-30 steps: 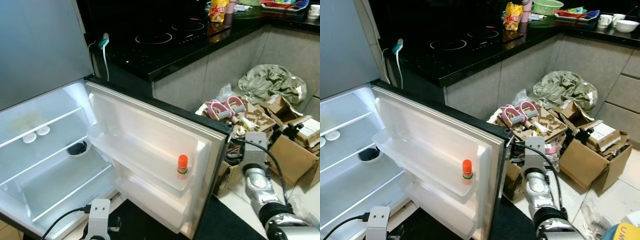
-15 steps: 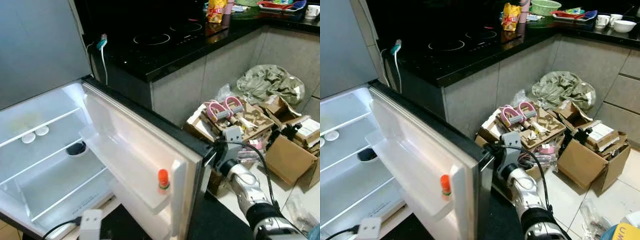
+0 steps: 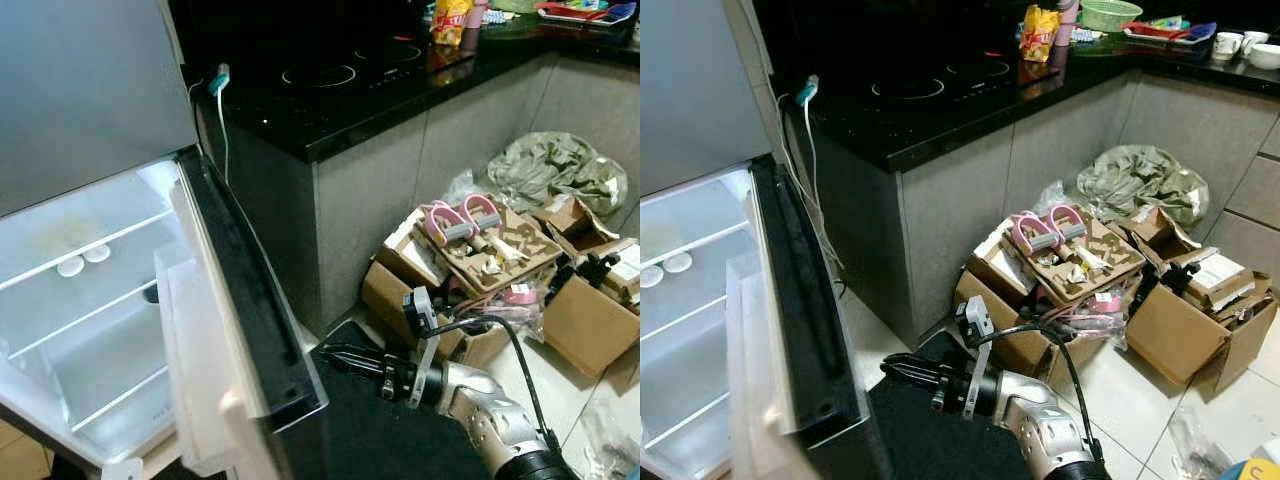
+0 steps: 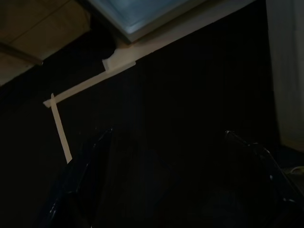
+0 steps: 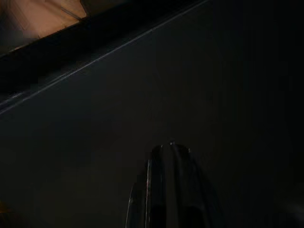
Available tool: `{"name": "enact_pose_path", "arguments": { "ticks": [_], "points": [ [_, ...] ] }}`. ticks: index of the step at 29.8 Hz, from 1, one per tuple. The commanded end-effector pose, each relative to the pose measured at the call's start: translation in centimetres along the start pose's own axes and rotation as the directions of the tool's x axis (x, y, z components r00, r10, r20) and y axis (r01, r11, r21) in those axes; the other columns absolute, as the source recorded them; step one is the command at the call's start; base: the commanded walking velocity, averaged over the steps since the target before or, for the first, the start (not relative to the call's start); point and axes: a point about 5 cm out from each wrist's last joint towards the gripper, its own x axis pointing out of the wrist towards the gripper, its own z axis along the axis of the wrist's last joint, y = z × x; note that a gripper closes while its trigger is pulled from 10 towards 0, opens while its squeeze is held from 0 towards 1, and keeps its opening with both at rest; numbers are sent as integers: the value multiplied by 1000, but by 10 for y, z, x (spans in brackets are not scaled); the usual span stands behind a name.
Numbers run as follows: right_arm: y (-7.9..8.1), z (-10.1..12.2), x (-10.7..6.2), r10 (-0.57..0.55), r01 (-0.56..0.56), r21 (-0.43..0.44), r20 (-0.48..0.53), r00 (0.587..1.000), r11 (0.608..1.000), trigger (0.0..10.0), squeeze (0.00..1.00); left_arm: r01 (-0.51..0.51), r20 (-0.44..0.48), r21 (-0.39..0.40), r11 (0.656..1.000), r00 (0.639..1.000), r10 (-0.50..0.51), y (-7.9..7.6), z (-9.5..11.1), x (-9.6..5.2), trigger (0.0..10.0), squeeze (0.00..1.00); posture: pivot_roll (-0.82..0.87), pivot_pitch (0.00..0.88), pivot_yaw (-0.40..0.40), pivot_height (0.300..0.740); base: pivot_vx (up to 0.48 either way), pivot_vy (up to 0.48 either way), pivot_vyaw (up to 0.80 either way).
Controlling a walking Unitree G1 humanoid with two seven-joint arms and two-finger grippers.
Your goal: Restocking fridge
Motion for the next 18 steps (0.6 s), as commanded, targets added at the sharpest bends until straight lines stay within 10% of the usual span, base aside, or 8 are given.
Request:
{"name": "enact_pose_path", "arguments": {
  "ticks": [1,3,4,7,9,11,18],
  "points": [
    [-25,-4,-11,-248,247,-44,-14,969,968,10000,0,-13,-28,-9,1000,1000,13,5,-5,-1,10000,0,-49,67,28,740,0,0,0],
    [-40,-7,-20,-425,422,-78,-28,905,903,10000,0,-9,-27,-17,1000,1000,8,4,-5,-1,10000,0,-48,64,26,740,0,0,0],
    [-64,-14,-48,-686,682,-81,-40,727,727,10000,0,8,-21,-38,999,1000,-9,0,-3,0,10000,0,-45,61,22,740,0,0,0],
    [-71,-17,-60,-758,755,-69,-50,651,653,10000,0,16,-18,-47,999,1000,-17,-2,-2,0,10000,0,-45,61,22,740,0,0,0],
    [-80,-35,-103,-898,896,-78,-90,430,437,10000,0,45,-5,-58,997,999,-45,-9,3,1,10000,0,-41,53,20,740,0,0,0],
    [-79,-55,-133,-944,945,-89,-131,303,316,10000,0,53,1,-62,997,999,-53,-11,6,2,10000,0,-42,49,24,740,0,0,0],
    [-59,-112,-177,-955,977,-120,-262,139,176,10000,0,73,11,-39,997,997,-73,-10,8,3,10000,0,-48,47,38,740,0,0,0]
  ]
}}
